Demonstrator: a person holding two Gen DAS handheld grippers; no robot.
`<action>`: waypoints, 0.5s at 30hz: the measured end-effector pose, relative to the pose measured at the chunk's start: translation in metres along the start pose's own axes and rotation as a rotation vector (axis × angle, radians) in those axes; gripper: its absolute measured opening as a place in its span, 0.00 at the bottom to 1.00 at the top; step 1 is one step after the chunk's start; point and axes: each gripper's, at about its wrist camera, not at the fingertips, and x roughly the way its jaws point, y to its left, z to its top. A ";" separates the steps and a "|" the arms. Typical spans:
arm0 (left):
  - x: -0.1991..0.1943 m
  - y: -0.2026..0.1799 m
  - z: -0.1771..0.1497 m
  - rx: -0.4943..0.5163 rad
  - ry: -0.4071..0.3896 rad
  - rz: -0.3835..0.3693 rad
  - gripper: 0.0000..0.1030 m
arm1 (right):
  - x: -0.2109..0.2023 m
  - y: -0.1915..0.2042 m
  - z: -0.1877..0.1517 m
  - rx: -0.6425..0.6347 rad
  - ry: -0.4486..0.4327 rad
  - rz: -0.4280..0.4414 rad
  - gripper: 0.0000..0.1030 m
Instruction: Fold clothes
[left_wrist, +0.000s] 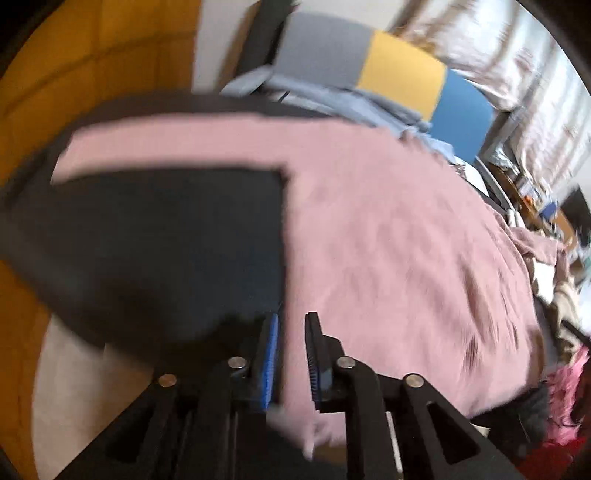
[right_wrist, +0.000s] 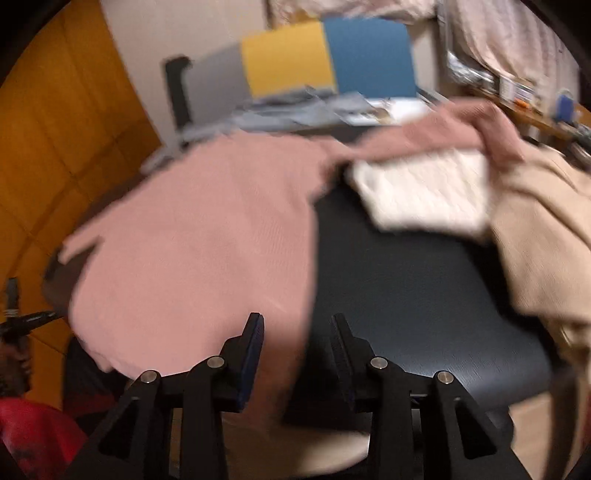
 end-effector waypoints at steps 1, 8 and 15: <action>0.010 -0.012 0.009 0.059 -0.020 0.033 0.14 | 0.010 0.007 0.008 -0.029 -0.002 0.007 0.37; 0.093 -0.054 0.052 0.307 -0.023 0.195 0.15 | 0.112 0.061 0.063 -0.278 0.055 -0.049 0.37; 0.130 -0.040 0.075 0.278 -0.082 0.189 0.24 | 0.183 0.062 0.094 -0.295 0.066 -0.033 0.43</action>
